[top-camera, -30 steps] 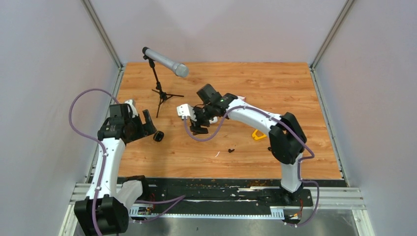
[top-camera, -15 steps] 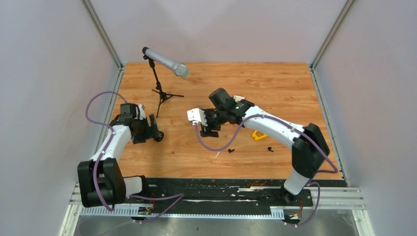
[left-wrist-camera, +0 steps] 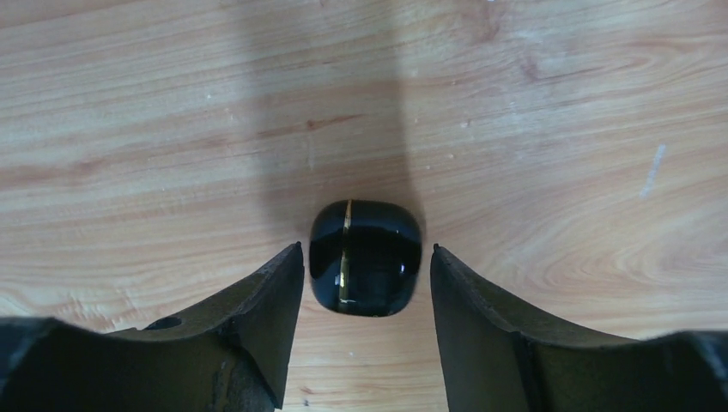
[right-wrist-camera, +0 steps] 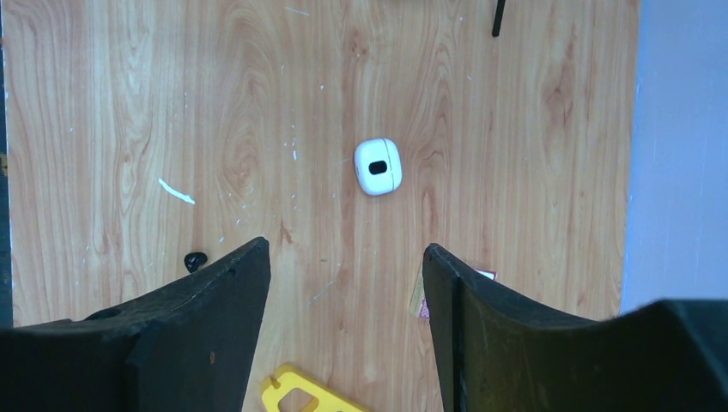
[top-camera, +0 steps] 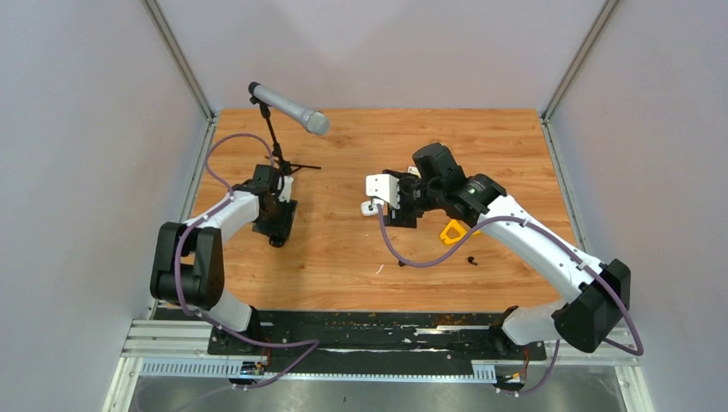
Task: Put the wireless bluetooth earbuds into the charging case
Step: Move the charging case to the center of the board.
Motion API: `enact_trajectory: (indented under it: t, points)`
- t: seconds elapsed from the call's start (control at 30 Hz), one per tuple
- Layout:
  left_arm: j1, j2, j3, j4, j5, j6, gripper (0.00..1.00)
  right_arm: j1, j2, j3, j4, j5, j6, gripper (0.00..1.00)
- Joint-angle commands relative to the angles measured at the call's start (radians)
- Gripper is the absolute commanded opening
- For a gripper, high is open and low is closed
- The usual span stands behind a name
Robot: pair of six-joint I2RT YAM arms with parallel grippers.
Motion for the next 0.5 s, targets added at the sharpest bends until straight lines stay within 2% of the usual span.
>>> enact_trajectory:
  t: [0.0, 0.07, 0.23, 0.37, 0.47]
  points:
    - [-0.027, 0.039, 0.032, 0.013, -0.104, 0.063, 0.63, -0.016, -0.051, -0.016, -0.037, 0.04, -0.016, 0.66]
    - [-0.031, 0.054, 0.036, 0.021, -0.117, 0.066, 0.62, -0.025, -0.058, -0.017, -0.044, 0.044, -0.014, 0.66]
    - [-0.065, 0.068, 0.034, 0.011, -0.057, 0.095, 0.45, -0.047, -0.066, -0.024, -0.048, 0.062, -0.021, 0.66]
    - [-0.169, 0.059, 0.031, 0.015, 0.027, 0.126, 0.38, -0.098, -0.068, -0.028, -0.04, 0.056, 0.015, 0.66]
    - [-0.267, 0.065, 0.039, 0.031, 0.117, 0.162, 0.37, -0.17, -0.065, -0.026, -0.042, 0.019, 0.074, 0.66]
